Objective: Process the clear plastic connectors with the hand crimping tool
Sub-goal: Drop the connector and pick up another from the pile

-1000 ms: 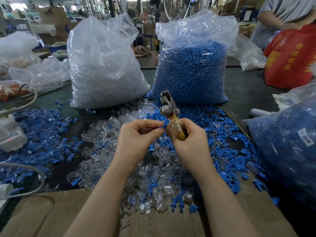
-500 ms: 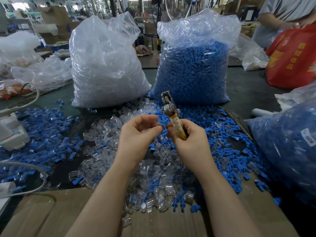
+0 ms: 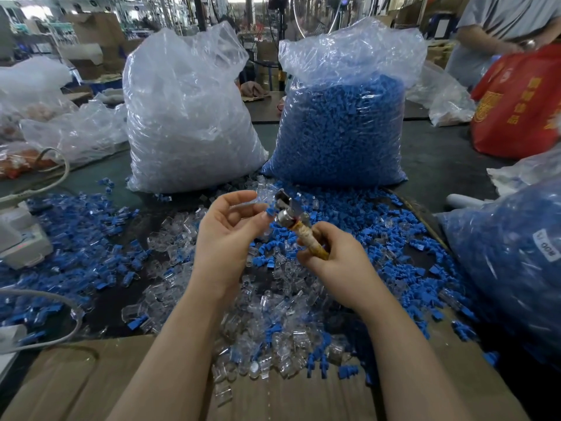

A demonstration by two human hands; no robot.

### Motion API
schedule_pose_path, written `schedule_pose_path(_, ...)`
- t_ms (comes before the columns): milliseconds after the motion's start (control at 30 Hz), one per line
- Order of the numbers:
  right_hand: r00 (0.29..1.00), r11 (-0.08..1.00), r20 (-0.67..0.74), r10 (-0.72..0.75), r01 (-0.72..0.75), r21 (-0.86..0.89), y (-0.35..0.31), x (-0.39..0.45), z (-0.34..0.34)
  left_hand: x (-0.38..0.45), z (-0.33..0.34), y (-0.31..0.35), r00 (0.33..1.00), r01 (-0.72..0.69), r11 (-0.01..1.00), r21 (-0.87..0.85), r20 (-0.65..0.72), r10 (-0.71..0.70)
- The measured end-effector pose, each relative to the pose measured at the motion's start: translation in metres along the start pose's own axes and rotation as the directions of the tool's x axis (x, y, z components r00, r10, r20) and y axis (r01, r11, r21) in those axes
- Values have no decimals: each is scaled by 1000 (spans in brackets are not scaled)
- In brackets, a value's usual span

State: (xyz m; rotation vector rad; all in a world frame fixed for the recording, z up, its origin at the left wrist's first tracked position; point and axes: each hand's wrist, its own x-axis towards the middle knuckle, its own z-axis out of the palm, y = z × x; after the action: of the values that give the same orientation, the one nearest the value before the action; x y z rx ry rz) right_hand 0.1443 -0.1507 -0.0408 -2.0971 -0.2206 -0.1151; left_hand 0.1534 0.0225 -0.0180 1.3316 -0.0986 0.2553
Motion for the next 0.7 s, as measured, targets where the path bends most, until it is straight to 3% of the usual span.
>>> schedule_pose_path(700,999,982,30,-38,43,-185,0,0,0,1,-1,1,996,-84,995,61,43,82)
